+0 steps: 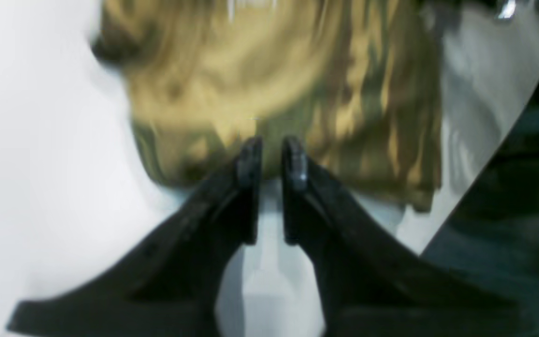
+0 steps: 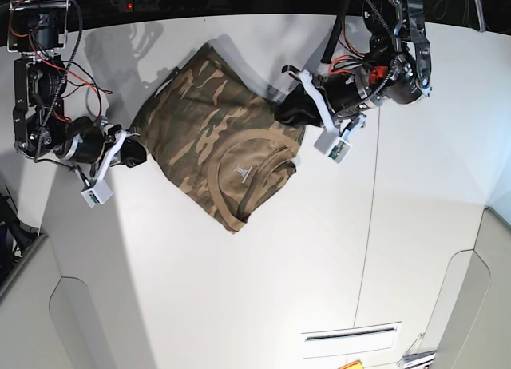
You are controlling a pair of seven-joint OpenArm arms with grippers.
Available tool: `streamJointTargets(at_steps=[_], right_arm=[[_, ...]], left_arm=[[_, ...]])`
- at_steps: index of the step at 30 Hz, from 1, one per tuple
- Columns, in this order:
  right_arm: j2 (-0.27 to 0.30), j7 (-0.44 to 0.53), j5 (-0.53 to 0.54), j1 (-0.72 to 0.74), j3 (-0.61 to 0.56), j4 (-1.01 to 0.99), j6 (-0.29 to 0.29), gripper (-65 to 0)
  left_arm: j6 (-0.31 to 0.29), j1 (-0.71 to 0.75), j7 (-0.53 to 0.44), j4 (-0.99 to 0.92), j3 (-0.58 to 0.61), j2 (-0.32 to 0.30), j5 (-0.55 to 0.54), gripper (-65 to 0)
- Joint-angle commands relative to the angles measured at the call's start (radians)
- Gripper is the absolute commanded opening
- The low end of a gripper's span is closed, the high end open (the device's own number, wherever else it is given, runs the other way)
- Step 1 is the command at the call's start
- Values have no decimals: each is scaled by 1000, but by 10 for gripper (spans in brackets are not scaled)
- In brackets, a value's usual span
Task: Fold the T-shirt properly
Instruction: 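Press and square the bundle's sides with both grippers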
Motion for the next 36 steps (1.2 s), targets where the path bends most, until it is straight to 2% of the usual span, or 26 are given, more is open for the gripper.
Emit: streamJointTargets(at_steps=[1, 6, 14, 23, 27, 30, 32, 36], right_arm=[[7, 14, 32, 15, 6, 18, 5, -650], [5, -13, 106, -29, 6, 18, 14, -650], [5, -19, 142, -136, 6, 42, 20, -650], [5, -29, 147, -286, 6, 262, 20, -650], [6, -29, 95, -306, 6, 328, 19, -650], [11, -30, 66, -306, 7, 352, 19, -650], [14, -39, 42, -306, 11, 360, 19, -650], [14, -93, 38, -308, 53, 385, 19, -650]], left_arm=[[-11, 0, -39, 6, 1, -1, -21, -566], [-19, -18, -74, -100, 2, -2, -19, -566], [-19, -181, -104, -270, 2, 2, -10, -566], [-18, -344, -130, -454, 39, 6, 25, -566], [-11, -376, -130, -459, 55, 6, 26, -566], [-18, -379, -85, -437, 55, 3, -17, -566], [-19, -362, -49, -392, 51, 3, -44, -566], [-19, -270, -43, -229, 27, 3, -52, -566]])
